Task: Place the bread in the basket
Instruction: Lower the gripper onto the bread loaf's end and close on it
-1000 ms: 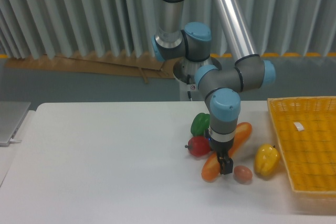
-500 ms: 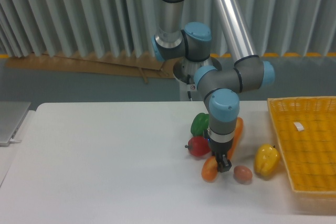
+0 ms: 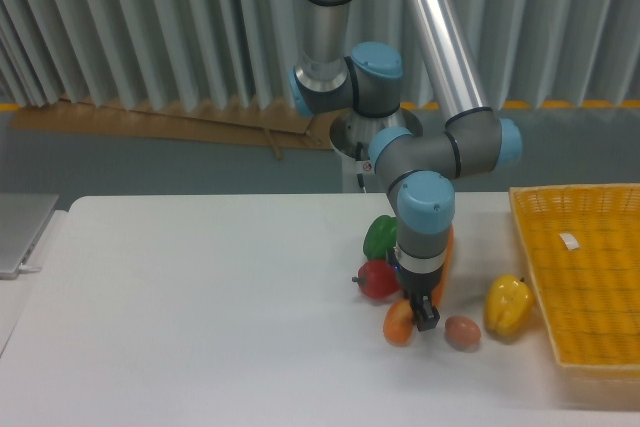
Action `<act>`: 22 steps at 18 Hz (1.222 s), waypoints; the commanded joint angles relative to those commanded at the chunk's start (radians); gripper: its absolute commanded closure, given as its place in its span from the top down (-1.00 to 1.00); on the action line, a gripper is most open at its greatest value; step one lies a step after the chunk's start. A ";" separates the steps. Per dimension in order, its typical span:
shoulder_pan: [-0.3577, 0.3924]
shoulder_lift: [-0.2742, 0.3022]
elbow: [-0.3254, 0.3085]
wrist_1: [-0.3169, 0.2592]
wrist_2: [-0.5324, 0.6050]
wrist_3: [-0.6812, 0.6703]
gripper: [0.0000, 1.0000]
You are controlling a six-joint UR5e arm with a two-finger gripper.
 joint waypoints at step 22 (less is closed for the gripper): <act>0.003 0.011 0.052 -0.014 0.002 0.018 -0.28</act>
